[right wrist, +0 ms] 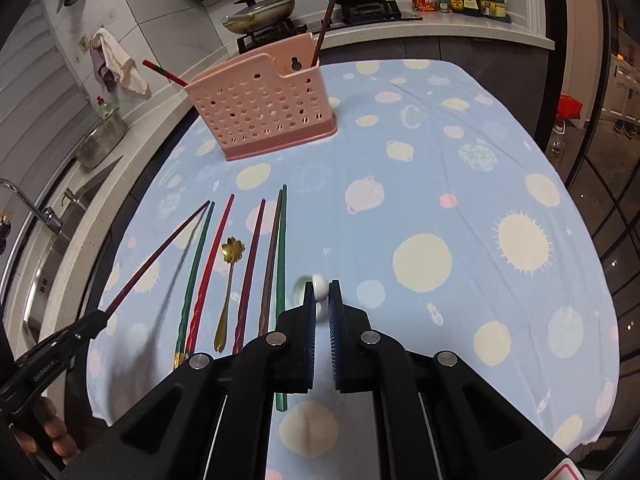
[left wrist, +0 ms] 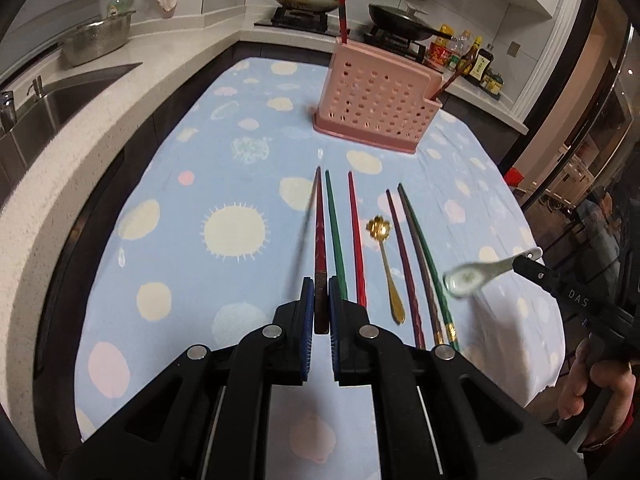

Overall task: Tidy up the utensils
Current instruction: 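Lift the chopstick and spoon and carry both toward the pink holder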

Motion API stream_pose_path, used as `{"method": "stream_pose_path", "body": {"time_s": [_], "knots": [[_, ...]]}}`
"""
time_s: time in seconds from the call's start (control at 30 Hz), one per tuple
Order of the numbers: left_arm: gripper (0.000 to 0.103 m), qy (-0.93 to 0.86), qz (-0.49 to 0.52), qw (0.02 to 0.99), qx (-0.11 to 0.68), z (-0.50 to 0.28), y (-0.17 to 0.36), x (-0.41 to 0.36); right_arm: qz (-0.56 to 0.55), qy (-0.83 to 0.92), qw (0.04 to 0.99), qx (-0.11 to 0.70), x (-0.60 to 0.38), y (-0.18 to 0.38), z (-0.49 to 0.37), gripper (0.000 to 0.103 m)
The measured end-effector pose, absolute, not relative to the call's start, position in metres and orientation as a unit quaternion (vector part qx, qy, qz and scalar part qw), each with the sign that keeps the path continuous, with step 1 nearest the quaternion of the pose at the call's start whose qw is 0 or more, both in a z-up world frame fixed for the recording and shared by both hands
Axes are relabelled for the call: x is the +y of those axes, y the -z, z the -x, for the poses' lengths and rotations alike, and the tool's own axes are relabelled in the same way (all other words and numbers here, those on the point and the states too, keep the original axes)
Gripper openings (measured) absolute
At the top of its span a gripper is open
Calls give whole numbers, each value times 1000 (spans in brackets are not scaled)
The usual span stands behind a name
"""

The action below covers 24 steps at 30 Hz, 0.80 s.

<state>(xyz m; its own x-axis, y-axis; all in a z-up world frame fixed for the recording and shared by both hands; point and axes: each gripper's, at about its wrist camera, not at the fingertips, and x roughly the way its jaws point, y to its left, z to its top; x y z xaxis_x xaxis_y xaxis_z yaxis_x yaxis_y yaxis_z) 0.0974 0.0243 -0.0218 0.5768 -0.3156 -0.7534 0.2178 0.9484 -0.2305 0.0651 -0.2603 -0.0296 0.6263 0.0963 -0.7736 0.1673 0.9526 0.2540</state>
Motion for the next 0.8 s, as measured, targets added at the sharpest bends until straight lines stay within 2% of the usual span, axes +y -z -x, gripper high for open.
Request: {"method": "stream_pose_path", "body": {"time_s": [0.8], "knots": [[7,176,65,942,277,-183,-133,8,-162,-1,923,350,-281,-66,-132,7]]}}
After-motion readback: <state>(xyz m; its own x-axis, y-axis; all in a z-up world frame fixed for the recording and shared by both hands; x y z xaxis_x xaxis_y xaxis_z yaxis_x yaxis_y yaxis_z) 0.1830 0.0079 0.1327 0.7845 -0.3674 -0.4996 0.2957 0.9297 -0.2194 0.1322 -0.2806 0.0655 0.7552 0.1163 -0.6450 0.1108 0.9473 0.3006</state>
